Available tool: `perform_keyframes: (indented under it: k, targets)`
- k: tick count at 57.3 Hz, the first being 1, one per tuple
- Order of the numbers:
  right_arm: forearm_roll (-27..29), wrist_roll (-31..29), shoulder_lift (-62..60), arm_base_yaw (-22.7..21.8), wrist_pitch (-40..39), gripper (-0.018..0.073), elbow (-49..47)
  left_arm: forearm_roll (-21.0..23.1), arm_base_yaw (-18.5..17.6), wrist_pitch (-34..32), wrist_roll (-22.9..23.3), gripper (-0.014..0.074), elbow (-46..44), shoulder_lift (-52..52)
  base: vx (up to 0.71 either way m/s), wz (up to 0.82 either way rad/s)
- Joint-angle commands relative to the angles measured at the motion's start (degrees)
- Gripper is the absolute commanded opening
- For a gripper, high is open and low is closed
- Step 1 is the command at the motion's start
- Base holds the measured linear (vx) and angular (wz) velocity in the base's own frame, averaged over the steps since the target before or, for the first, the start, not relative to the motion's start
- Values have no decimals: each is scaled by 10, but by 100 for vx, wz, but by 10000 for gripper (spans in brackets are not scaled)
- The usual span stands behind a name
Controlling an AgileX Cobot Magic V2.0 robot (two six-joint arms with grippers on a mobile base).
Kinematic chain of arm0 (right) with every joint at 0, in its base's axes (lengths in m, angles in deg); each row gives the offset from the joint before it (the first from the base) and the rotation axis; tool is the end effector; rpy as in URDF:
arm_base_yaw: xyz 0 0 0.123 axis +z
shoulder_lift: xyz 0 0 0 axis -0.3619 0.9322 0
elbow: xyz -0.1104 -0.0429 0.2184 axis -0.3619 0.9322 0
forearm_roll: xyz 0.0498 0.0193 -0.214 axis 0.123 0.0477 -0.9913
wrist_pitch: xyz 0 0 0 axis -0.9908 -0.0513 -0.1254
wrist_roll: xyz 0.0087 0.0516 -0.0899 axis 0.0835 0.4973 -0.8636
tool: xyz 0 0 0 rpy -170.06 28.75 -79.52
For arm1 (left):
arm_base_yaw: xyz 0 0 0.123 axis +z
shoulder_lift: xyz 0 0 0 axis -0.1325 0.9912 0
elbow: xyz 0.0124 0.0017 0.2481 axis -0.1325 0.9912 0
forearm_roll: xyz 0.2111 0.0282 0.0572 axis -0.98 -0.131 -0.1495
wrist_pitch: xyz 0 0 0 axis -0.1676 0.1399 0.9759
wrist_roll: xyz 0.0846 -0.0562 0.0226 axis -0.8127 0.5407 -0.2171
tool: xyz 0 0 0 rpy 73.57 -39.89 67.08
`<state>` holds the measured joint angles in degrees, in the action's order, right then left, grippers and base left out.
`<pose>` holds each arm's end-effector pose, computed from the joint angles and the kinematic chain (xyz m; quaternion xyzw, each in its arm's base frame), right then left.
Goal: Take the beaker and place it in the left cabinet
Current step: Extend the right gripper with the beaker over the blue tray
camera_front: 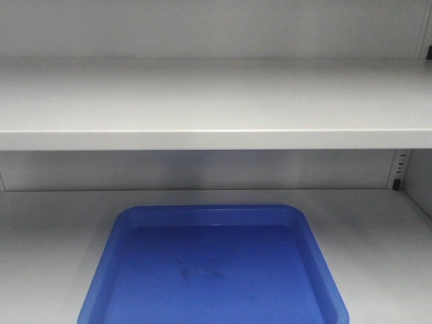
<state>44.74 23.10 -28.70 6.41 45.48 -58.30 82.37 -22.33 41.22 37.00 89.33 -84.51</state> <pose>0.1031 0.0369 0.2785 -0.1800 0.7546 0.0634 0.6279 0.0727 -0.0191 0.2041 0.1106 0.6778 -0.0693 0.7236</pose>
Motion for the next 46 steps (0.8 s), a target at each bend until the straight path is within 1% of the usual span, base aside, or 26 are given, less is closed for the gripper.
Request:
perform_keyframes:
  k: [1,4,10,14,20,23,37,46]
  targets:
    - [-22,-4,4,-1,-69,-6,-18,5,-2,-48,2,1,9,-10,0,0]
    - [-25,-4,8,-1,-89,-6,-18,5,-2,-48,2,1,9,-10,0,0]
    - [-29,-4,41,-1,-163,-6,-18,5,-2,-48,2,1,9,-10,0,0]
    - [-26,7,83,-1,-216,-6,-22,5,-2,-48,2,1,9,-10,0,0]
    - [-6,30,167,-1,-267,-6,-47,5,-2,-48,2,1,9,-10,0,0]
    - [2,30,209,-1,-289,-6,-68,5,-2,-48,2,1,9,-10,0,0]
    - [2,30,405,-1,-369,-6,-185,5,-2,-48,2,1,9,-10,0,0]
    - [2,30,503,-1,-411,-6,-235,5,-2,-48,2,1,9,-10,0,0]
